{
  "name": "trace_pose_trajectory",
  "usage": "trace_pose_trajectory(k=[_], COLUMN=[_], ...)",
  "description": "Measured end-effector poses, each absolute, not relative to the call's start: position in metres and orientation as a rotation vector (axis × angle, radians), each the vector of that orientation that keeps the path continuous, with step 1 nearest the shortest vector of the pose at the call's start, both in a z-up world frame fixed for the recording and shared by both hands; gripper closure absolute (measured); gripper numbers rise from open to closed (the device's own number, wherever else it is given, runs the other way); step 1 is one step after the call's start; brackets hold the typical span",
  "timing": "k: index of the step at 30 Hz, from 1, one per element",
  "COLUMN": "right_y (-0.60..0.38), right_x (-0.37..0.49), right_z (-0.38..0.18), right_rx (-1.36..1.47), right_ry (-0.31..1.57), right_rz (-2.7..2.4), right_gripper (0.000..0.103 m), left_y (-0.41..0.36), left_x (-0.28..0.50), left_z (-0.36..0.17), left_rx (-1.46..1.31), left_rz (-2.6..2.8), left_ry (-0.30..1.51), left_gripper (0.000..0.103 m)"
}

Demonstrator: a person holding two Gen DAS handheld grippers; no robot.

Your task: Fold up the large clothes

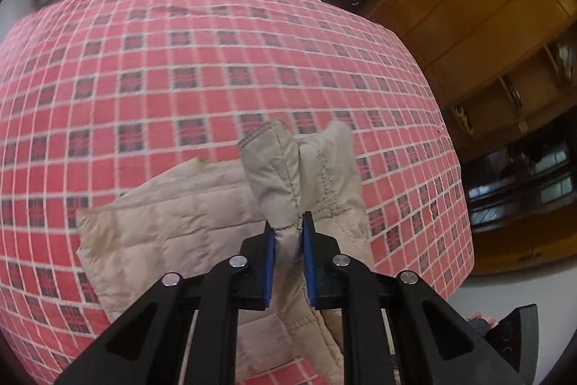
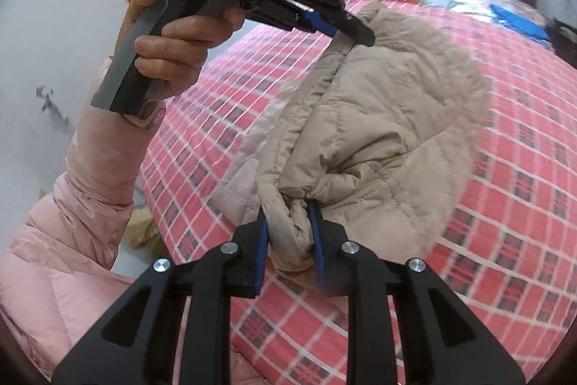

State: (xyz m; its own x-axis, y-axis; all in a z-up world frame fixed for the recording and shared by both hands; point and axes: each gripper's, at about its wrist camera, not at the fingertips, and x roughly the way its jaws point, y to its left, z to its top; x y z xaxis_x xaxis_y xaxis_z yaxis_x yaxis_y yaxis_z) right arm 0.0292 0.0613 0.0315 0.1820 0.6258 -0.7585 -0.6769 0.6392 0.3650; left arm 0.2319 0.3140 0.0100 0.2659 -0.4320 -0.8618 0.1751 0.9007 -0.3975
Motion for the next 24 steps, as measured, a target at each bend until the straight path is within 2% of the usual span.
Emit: trace_pose_trajectory(k=[9,24], right_y=[0.113,0.144], right_x=[0.042,0.055], right_z=[-0.002,-0.062], right_rx=[-0.094,-0.111], right_ry=[1.154,1.279], right_rz=[0.966,0.980], right_gripper=[0.082,0.082], left_y=[0.375,0.407], left_x=[0.226,0.224], left_z=[-0.056,-0.138], left_rx=[-0.388,-0.505], left_rz=[-0.396,-0.360], left_ry=[1.259,1.297], left_gripper=[0.089,0.088])
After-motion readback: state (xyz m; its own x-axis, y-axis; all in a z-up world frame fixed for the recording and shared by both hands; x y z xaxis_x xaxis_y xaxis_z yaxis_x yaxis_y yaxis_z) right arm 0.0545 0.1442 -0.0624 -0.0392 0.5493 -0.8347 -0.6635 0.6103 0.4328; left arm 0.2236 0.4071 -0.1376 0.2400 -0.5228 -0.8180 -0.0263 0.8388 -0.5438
